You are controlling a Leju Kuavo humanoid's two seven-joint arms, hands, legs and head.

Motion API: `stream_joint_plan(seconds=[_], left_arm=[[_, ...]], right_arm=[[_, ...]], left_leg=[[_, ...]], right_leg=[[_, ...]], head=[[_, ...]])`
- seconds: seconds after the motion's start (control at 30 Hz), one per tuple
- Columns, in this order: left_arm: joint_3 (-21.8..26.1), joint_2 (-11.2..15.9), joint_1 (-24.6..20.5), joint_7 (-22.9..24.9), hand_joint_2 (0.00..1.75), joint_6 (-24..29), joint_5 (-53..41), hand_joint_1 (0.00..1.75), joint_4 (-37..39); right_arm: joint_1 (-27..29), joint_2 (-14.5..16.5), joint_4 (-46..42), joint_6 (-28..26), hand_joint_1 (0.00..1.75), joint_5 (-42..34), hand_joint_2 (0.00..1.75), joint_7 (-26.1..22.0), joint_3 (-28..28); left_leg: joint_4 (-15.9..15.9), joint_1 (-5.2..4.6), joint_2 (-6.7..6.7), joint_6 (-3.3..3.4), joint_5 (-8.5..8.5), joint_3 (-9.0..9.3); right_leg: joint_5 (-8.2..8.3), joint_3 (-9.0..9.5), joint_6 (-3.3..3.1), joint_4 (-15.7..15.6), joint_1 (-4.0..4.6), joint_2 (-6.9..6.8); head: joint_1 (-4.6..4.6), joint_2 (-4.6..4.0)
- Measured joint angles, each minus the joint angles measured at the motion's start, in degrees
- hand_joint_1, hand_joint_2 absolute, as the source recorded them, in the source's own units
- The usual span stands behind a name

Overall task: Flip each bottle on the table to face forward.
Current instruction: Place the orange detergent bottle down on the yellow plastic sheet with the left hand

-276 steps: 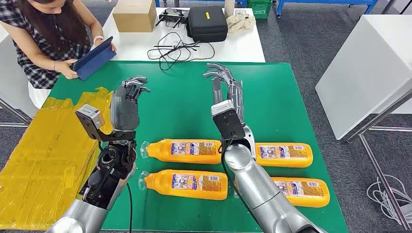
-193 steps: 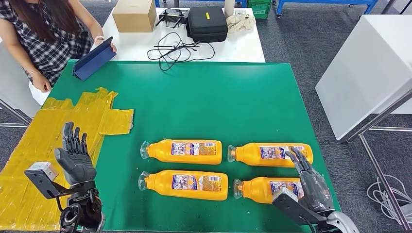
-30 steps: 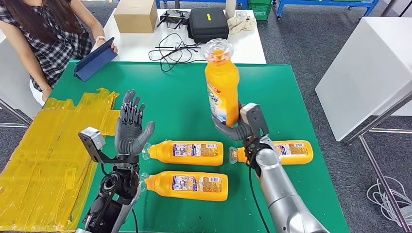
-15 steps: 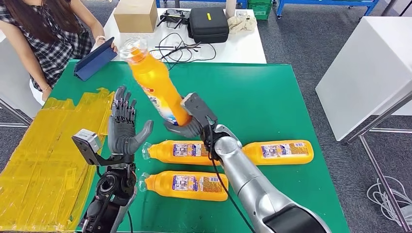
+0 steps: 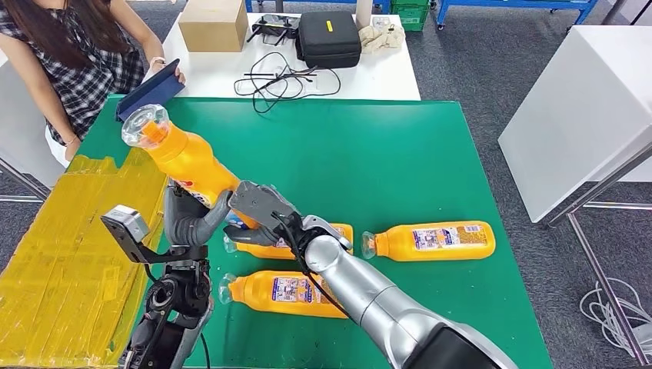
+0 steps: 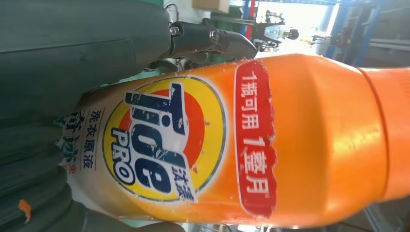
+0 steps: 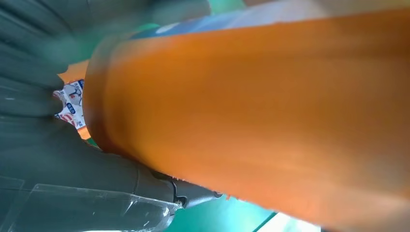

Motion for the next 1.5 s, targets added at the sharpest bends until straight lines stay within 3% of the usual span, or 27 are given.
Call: stream_joint_plan(seconds=[0.27,0.4,0.73,1.43,1.47,1.5], left_arm=[[-0.3,-0.1,0.8,0.6,1.75,0.4,3.2,0.00,2.4],[-0.3,-0.1,1.1,0.6,1.75,0.6,3.5,1.75,3.4],[-0.1,-0.1,1.2,0.4,1.75,0.4,3.6,1.75,3.7],[0.1,-0.1,1.2,0.3,1.75,0.3,3.5,1.75,3.7],[0.1,-0.1,1.2,0.3,1.75,0.2,3.5,1.75,3.7],[0.1,-0.1,1.1,0.2,1.75,0.1,3.4,1.75,3.8]], right_arm=[[-1.4,-0.6,0.1,-4.8,1.75,-0.5,1.75,4.2,11.8],[-2.1,-1.0,0.5,-5.9,1.75,-0.8,1.75,5.0,15.4],[-3.8,-1.1,1.8,-6.2,1.75,-4.1,1.75,5.4,18.8],[-4.1,-1.1,2.3,-6.3,1.75,-4.6,1.75,5.0,19.7],[-4.1,-1.1,2.4,-6.4,1.32,-4.6,1.75,5.0,19.7],[-4.1,-1.1,2.5,-6.7,0.88,-4.9,1.31,4.7,19.7]], left_leg=[[0.0,-0.03,0.08,0.00,0.00,0.03],[0.0,-0.05,0.13,0.00,0.00,0.02],[0.0,-0.05,0.13,0.00,0.00,0.03],[0.0,-0.05,0.13,0.00,0.00,0.03],[0.0,-0.05,0.13,0.00,0.00,0.03],[0.0,-0.05,0.13,0.00,0.00,0.03]], right_leg=[[0.00,-0.02,0.00,0.0,0.00,0.02],[0.00,-0.03,0.00,0.0,0.00,0.02],[0.00,-0.03,0.00,0.0,0.00,0.02],[0.00,-0.03,0.00,0.0,0.00,0.02],[0.00,-0.03,0.00,0.0,0.00,0.02],[0.00,-0.03,0.00,0.0,0.00,0.02]], head=[[0.00,-0.01],[0.00,-0.01],[0.01,0.00],[0.01,0.00],[0.00,0.00],[-0.01,0.00]])
